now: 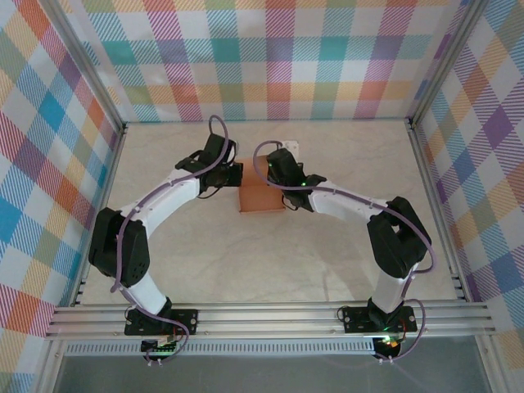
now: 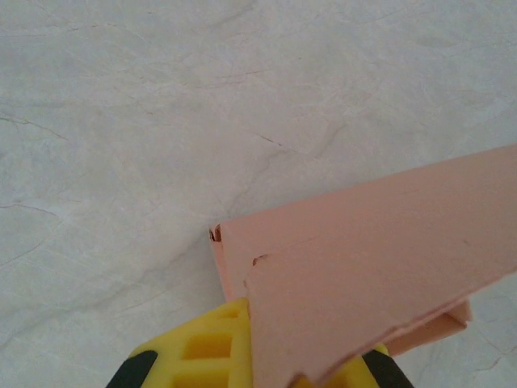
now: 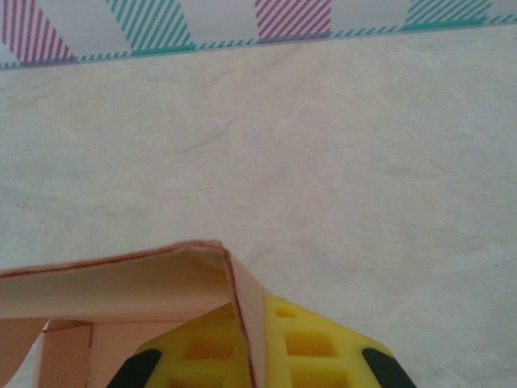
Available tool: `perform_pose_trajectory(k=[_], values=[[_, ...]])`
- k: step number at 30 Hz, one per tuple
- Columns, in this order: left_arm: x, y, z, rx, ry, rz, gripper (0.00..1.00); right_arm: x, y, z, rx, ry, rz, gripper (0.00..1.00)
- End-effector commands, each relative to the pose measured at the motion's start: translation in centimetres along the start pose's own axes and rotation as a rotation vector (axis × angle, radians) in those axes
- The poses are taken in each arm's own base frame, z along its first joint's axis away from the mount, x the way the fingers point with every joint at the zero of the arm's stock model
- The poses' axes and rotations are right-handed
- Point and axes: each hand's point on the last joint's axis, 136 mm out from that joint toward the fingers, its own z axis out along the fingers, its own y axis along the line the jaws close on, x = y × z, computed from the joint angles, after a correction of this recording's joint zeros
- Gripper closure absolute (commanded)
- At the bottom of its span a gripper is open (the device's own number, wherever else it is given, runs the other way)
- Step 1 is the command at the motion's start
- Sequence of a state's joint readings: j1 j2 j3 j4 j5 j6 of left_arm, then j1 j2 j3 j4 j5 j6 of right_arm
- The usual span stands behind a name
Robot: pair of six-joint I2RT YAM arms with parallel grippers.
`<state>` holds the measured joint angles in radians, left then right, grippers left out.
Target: Fold the paper box
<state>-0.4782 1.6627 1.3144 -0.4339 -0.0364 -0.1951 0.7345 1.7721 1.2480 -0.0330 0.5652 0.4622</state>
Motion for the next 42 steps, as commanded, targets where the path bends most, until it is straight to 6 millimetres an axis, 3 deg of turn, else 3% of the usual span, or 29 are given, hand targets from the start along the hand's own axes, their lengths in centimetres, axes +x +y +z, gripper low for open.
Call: perform_pose_trajectory(k=[1, 10, 18, 25, 42], values=[[-1.8, -1.9, -1.0, 0.05, -0.109, 0.005, 1.0, -0.4, 1.2, 0.2, -0.046, -0.055, 0.081, 1.0], [-1.1, -2.1, 0.2, 0.044, -0.155, 0.015, 1.0, 1.4, 0.8, 0.8, -0.065, -0.076, 0.09, 1.0], [-0.7, -2.1, -0.1, 0.04, -0.215, 0.016, 1.0, 2.7, 0.2, 0.7, -0.087, -0.087, 0.091, 1.0], [-0.1, -2.0, -1.0, 0.034, -0.278, 0.047, 1.0, 3.2, 0.7, 0.3, -0.122, -0.129, 0.053, 1.0], [3.0, -0.3, -0.7, -0.11, -0.399, 0.028, 1.0, 4.4, 1.9, -1.4, -0.229, -0.265, -0.026, 1.0]])
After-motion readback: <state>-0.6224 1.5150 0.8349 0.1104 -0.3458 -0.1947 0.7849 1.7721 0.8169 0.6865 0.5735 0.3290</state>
